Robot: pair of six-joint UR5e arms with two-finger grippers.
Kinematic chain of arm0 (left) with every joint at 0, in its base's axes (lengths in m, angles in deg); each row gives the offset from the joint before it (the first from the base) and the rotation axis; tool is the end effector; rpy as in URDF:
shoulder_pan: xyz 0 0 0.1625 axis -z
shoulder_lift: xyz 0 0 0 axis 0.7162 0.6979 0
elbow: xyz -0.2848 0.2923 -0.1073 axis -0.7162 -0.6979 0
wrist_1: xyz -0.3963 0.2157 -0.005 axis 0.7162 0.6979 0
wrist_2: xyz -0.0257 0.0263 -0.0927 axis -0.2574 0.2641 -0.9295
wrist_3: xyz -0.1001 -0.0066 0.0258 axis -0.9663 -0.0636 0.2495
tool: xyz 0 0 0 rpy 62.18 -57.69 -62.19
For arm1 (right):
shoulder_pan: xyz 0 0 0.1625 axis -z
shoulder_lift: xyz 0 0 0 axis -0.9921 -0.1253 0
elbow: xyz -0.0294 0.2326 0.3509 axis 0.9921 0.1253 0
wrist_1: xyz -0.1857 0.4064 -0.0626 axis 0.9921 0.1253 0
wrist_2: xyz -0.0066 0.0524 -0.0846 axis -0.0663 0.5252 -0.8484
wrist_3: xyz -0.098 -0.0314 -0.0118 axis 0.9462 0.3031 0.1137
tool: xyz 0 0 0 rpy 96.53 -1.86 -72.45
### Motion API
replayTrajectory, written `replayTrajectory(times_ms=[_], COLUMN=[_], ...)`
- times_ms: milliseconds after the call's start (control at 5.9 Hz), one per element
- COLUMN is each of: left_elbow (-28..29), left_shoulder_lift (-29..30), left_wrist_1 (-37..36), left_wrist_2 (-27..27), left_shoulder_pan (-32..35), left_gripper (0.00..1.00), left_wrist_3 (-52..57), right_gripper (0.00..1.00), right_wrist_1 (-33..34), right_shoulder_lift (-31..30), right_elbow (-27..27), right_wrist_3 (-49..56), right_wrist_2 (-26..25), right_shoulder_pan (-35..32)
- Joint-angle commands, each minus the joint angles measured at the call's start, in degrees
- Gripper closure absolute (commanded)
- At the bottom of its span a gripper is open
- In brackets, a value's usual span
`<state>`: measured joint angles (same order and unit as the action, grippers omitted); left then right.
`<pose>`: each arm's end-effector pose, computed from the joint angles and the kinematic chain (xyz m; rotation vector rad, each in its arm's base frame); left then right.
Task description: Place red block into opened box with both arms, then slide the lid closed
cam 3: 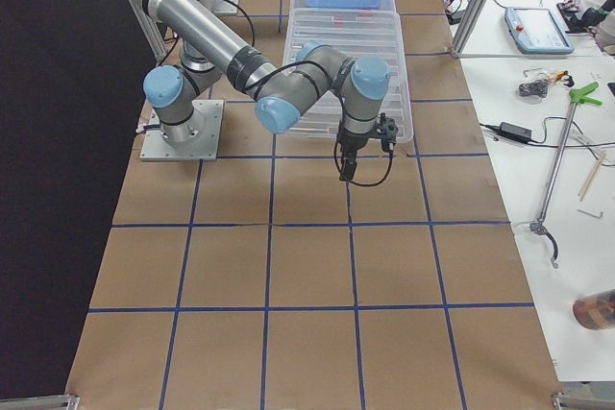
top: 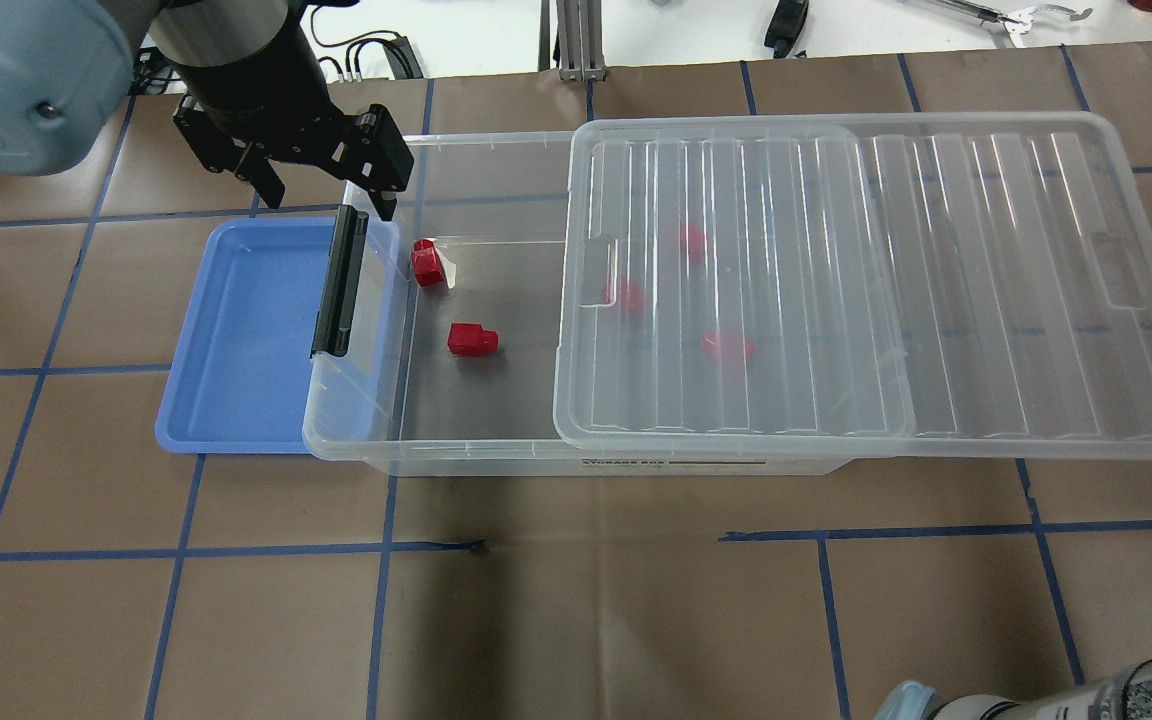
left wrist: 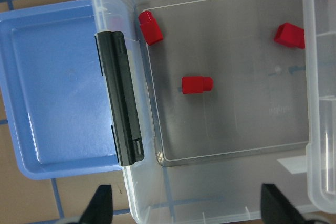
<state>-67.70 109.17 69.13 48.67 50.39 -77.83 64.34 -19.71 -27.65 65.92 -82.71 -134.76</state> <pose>-0.1909 -0.5495 0.5124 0.1456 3.1184 -0.0664 -0.2799 -0.5591 0.3450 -0.1420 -3.0800 -0.1156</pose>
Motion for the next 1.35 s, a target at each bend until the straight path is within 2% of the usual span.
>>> replayTrajectory(times_ms=[0, 677, 1185], left_elbow=[-0.06, -0.06, -0.06], left_shoulder_lift=[-0.3, -1.09, -1.18], left_wrist_1=[-1.0, -1.0, -1.0], left_wrist_2=[0.08, 0.16, -0.01], left_shoulder_pan=[-0.06, -1.91, -1.91], left_gripper=[0.02, 0.02, 0.02], left_wrist_3=[-4.6, -1.79, -1.79], right_gripper=[0.0, 0.0, 0.0], right_wrist_1=[-0.42, -0.25, -0.25], right_shoulder_lift=[-0.93, -3.83, -3.92], right_elbow=[-0.72, -5.9, -6.35], right_wrist_3=[-0.17, 0.09, 0.0], right_wrist_2=[0.45, 1.07, 1.33], right_shoulder_pan=[-0.16, -1.39, -2.97])
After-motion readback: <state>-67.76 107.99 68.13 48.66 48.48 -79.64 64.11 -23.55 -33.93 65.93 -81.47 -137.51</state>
